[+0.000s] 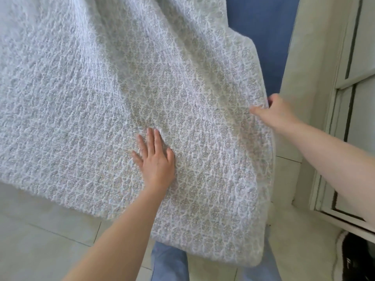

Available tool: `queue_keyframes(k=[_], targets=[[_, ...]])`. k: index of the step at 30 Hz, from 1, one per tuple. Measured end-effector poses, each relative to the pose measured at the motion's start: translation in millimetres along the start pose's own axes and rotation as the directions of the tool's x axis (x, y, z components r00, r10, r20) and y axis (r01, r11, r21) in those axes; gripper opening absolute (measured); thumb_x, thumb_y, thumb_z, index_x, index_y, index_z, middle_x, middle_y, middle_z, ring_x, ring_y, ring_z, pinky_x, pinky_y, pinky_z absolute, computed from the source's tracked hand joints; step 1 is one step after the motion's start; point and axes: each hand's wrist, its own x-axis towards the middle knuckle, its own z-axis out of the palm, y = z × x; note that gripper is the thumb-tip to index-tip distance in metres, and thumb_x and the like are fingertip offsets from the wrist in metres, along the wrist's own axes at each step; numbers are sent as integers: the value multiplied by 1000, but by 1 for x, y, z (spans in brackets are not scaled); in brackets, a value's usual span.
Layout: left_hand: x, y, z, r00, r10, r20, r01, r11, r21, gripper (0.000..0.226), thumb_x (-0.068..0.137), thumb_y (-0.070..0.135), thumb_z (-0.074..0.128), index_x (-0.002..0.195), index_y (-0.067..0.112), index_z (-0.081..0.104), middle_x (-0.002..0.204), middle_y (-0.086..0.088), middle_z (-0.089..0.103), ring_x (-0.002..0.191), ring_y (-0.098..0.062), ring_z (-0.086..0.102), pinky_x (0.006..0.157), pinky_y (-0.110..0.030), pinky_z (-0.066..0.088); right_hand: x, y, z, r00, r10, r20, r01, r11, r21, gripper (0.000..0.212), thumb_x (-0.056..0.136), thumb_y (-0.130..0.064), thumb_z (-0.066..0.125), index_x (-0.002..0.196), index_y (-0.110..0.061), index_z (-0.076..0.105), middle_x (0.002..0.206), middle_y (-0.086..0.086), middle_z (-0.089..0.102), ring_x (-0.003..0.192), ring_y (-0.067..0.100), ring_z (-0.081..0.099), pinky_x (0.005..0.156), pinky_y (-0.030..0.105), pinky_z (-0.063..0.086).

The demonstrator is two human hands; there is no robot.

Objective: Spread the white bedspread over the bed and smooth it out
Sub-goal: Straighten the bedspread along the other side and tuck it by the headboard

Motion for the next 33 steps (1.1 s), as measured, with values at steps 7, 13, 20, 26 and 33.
queue_keyframes(k=[7,13,20,26,33], targets=[[-29,84,41,875,-454,-171,433,889,-147,63,103,44,18,159,24,-5,167,6,-10,153,-17,-13,124,-45,-8,-4,-5,-23,916,-228,329,56,887,457,42,91,-58,52,108,-19,56,105,-3,64,98,15,61,94,37,50],[-27,81,54,874,-437,-211,439,897,-40,68,99,53,16,158,26,-6,167,4,-11,153,-19,-12,124,-48,-5,33,82,-84,974,-223,-36,223,927,302,36,97,-41,53,112,-11,62,92,2,63,83,23,62,68,27,44],[-26,84,60,867,-429,-254,447,894,15,69,96,55,8,157,29,-11,166,1,-15,153,-21,-14,124,-48,-4,76,61,-48,990,105,93,-138,858,496,35,82,-24,68,113,-17,52,106,2,63,84,18,61,73,35,52],[-26,83,61,863,-435,-258,457,889,33,70,95,55,7,157,30,-12,165,2,-17,153,-21,-14,124,-50,-1,78,17,-76,942,-244,229,129,897,424,22,86,-34,71,100,-17,64,97,-2,69,88,15,66,81,31,55],[-33,86,58,893,-399,-206,410,912,13,69,96,54,6,157,29,-12,165,2,-20,151,-19,-20,124,-49,-5,91,104,-72,977,59,207,-139,906,400,39,87,-48,67,77,-11,61,80,9,66,74,26,61,72,37,51]])
